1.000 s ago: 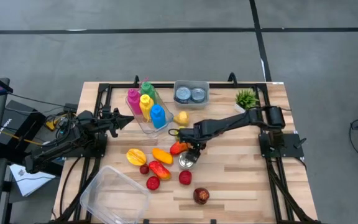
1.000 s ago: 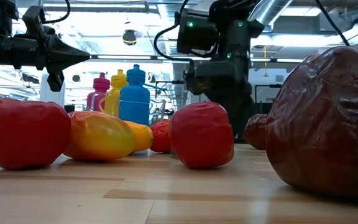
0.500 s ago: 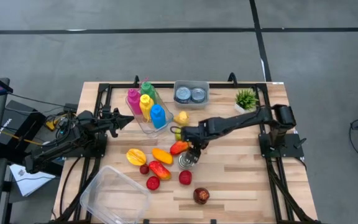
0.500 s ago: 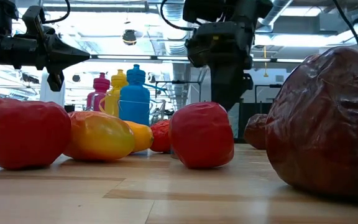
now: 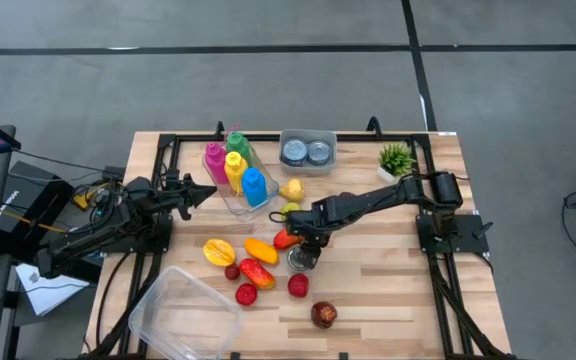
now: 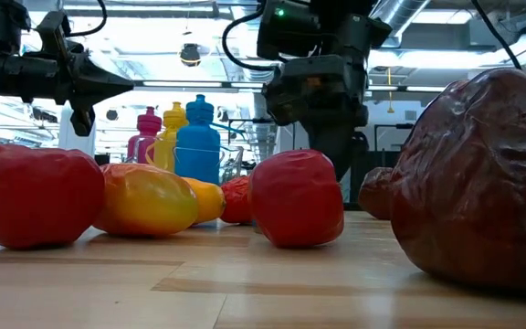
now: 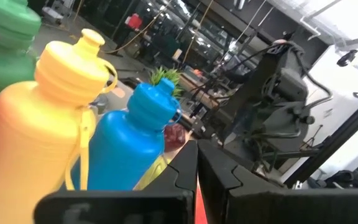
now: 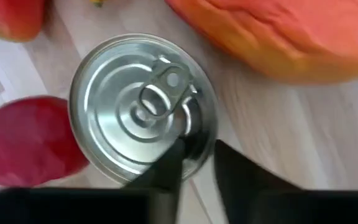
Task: Pick & Place Food Item
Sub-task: Put the blue and pink tuna can into the gray bin
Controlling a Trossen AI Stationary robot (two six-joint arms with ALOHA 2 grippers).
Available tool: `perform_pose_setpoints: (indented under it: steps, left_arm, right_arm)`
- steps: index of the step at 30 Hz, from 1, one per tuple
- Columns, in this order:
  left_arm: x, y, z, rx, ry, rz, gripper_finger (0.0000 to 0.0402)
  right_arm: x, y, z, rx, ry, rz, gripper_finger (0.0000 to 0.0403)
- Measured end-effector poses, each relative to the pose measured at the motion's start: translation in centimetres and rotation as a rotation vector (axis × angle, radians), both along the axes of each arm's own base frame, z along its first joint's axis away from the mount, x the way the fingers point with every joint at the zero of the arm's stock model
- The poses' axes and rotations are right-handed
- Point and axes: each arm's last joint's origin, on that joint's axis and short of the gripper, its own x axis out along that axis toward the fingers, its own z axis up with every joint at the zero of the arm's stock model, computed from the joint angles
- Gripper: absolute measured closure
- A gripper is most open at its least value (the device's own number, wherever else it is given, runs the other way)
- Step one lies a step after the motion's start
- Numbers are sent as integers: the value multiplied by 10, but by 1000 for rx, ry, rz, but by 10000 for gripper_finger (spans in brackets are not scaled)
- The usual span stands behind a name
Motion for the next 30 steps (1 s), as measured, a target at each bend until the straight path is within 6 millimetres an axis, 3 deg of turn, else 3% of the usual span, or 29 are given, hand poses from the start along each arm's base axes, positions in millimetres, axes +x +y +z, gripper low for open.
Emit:
perform_pose_setpoints:
  steps: [3, 6, 13, 21, 30]
  left_arm:
    - [1, 0, -1, -6, 10, -1, 402]
    - [1, 0, -1, -7, 13, -1, 402]
    - [1, 1, -1, -9, 16, -1, 402]
    - [2, 1, -2, -11, 20, -1, 402]
    - [2, 1, -2, -12, 21, 0, 402]
  right_arm:
    - [-1, -6, 0, 10, 8, 0, 386]
    - [0, -10, -3, 17, 19, -4, 378]
    - [-9, -18, -2, -9, 97, 5, 400]
    - [-20, -34, 15, -47, 102, 1, 403]
    - [-33, -71, 45, -62, 37, -47, 403]
